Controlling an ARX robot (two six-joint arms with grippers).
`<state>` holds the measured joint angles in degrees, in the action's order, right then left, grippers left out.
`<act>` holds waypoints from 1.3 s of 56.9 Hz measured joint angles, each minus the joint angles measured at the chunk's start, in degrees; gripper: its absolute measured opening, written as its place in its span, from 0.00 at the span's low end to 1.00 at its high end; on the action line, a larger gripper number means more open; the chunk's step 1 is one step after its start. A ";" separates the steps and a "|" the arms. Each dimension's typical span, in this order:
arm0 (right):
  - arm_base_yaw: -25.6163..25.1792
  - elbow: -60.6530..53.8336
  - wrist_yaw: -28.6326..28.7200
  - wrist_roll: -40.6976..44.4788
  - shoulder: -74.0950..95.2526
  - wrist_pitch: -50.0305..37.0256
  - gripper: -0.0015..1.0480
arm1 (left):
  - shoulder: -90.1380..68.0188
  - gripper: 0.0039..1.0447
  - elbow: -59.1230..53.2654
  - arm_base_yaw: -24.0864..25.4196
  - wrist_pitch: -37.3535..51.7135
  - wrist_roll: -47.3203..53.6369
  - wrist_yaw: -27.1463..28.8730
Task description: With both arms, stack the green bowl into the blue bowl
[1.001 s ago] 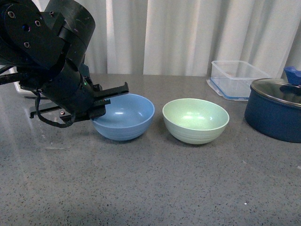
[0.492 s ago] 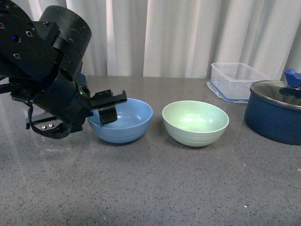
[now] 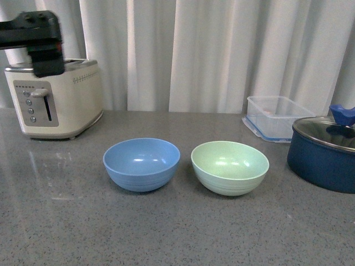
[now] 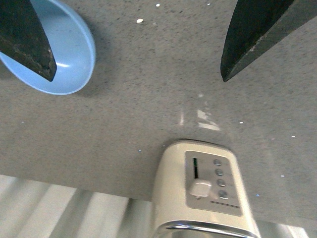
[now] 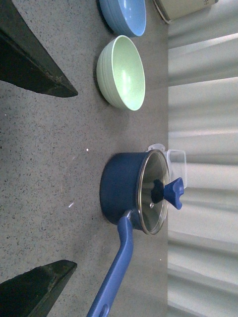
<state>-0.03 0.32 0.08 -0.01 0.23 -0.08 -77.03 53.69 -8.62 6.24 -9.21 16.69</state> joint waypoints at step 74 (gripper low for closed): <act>0.00 0.00 0.00 0.00 0.00 0.00 0.90 | 37.66 0.03 -49.40 8.52 28.39 8.92 -16.57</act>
<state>-0.03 0.32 0.08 -0.01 0.23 -0.08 -39.38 4.29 -0.10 34.63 -0.30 0.12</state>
